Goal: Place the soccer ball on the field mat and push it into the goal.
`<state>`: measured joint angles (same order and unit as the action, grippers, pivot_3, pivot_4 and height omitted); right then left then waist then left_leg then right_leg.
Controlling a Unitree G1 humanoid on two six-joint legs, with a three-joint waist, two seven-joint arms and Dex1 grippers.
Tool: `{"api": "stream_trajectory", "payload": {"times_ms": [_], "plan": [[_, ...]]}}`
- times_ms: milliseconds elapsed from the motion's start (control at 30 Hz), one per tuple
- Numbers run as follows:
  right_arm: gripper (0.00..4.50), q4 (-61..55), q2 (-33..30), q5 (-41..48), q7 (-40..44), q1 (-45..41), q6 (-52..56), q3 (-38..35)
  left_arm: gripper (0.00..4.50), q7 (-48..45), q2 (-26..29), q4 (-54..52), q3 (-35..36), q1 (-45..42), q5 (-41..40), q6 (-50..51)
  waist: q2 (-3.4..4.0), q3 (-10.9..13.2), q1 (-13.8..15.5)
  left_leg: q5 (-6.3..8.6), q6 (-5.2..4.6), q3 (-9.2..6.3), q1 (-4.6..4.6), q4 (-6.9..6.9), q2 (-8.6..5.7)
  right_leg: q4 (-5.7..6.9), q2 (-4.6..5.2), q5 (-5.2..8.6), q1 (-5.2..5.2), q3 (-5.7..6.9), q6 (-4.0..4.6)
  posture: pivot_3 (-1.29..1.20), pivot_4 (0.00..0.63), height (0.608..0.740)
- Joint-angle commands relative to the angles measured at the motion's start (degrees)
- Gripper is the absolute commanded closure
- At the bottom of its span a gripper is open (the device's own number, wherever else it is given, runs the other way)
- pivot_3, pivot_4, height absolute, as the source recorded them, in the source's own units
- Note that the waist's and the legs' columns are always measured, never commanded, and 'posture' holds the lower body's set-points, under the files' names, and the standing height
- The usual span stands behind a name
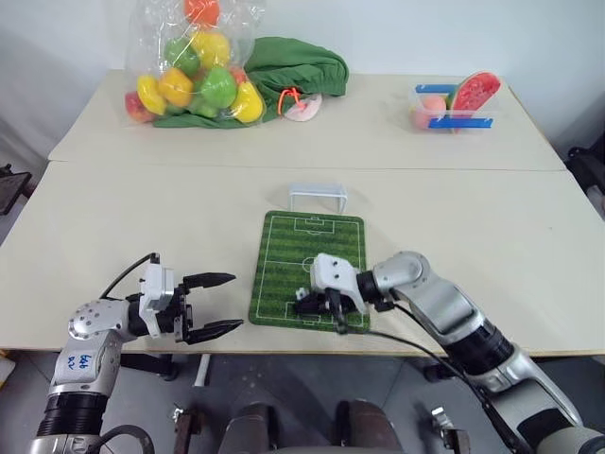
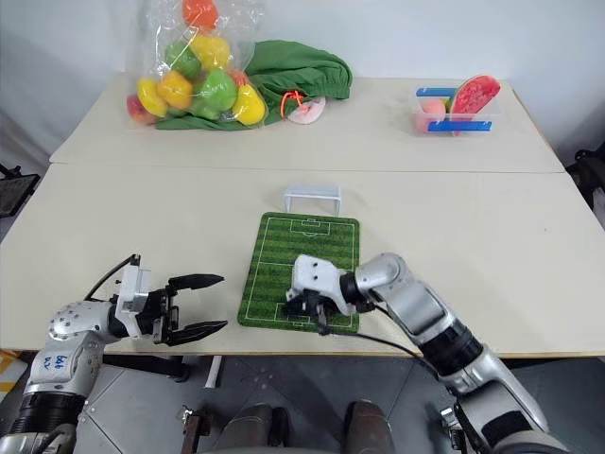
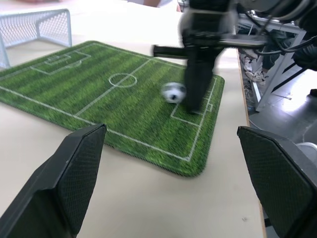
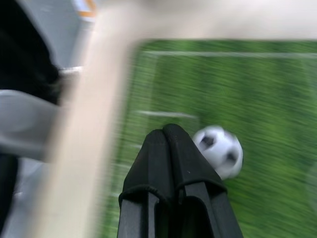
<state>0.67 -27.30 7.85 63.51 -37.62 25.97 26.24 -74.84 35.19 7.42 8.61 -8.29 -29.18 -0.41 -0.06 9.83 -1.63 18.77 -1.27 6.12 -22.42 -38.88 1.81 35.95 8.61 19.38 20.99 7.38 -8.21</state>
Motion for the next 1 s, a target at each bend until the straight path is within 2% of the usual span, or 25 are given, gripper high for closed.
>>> {"api": "stream_trajectory", "payload": {"times_ms": [33, 167, 300, 367, 567, 700, 867, 1000], "plan": [[4.47, 8.2, -0.26, -2.43, -3.56, -6.0, -5.82, -5.08, 0.0, -0.5, 0.7, 1.41, 0.96, -1.97, 0.11, -1.5, 0.0, 0.0, -0.03, 0.0, 0.0, 0.02, 0.0, 0.0, 0.0, 0.0, 0.0, 0.0, 0.01, 0.0, 0.0, 0.0, 0.15, 0.74], [4.47, 15.99, -0.88, -2.87, -6.41, -13.44, -8.62, -10.29, 0.0, -0.6, 0.17, 4.28, 0.5, -4.84, 0.89, -2.81, 0.0, 0.0, -0.06, 0.0, 0.0, 0.04, -0.07, 0.01, -0.01, 0.03, 0.0, 0.0, 0.1, -0.01, 0.0, 0.0, 0.15, 0.74], [4.47, 17.08, -2.19, -2.39, -6.41, -16.36, -8.41, -13.62, 0.0, -0.51, -0.24, 6.19, 0.37, -6.43, 1.28, -3.72, 0.0, 0.0, -0.11, 0.0, 0.01, 0.05, -0.09, 0.12, -0.03, 0.05, -0.01, 0.0, 0.19, 0.03, 0.0, 0.0, 0.15, 0.74], [4.47, 16.4, -2.57, -2.0, -5.94, -16.41, -7.71, -14.5, 0.0, -0.47, -0.35, 6.67, 0.36, -6.77, 1.42, -4.0, 0.0, 0.0, -0.13, 0.0, 0.01, 0.05, -0.11, 0.17, -0.05, 0.06, -0.02, 0.0, 0.24, 0.05, 0.0, 0.0, 0.15, 0.74], [4.47, 7.38, -7.93, 4.3, -2.45, -8.74, -0.43, -20.64, 0.0, 3.07, -0.69, 7.82, 3.03, -7.86, 0.43, -3.73, 0.0, 0.0, 0.11, 0.0, 0.0, -0.08, -0.54, -0.02, -0.05, 0.06, -0.01, 0.0, 0.49, 0.13, 0.0, 0.0, 0.15, 0.74], [3.55, 6.78, -12.95, 11.44, 7.65, 1.06, -4.24, -26.02, 0.0, 5.7, -0.34, 9.26, 6.94, -8.36, -1.37, -3.21, -0.04, 0.02, 0.35, 0.0, 0.0, -0.18, -0.66, -0.15, -0.12, 0.04, -0.01, 0.0, 0.46, 0.22, 0.0, 0.0, 0.15, 0.74], [1.87, 18.0, -16.24, 13.62, 15.43, 6.58, -13.97, -31.29, 0.0, 5.67, 1.44, 13.64, 10.32, -7.22, -1.02, -3.95, -0.05, 0.03, -0.1, 0.0, 0.0, 0.0, -0.62, -0.17, -0.15, 0.01, -0.02, 0.0, 0.46, 0.17, 0.0, 0.0, 0.15, 0.74], [0.45, 24.3, -17.67, 14.55, 18.69, 7.41, -18.07, -33.62, 0.0, 5.25, 2.74, 14.8, 12.09, -5.61, -1.41, -3.54, -0.06, 0.03, -0.2, 0.0, 0.0, 0.07, -0.57, -0.18, -0.08, 0.03, -0.05, 0.0, 0.49, 0.17, 0.0, 0.0, 0.15, 0.74]]}}
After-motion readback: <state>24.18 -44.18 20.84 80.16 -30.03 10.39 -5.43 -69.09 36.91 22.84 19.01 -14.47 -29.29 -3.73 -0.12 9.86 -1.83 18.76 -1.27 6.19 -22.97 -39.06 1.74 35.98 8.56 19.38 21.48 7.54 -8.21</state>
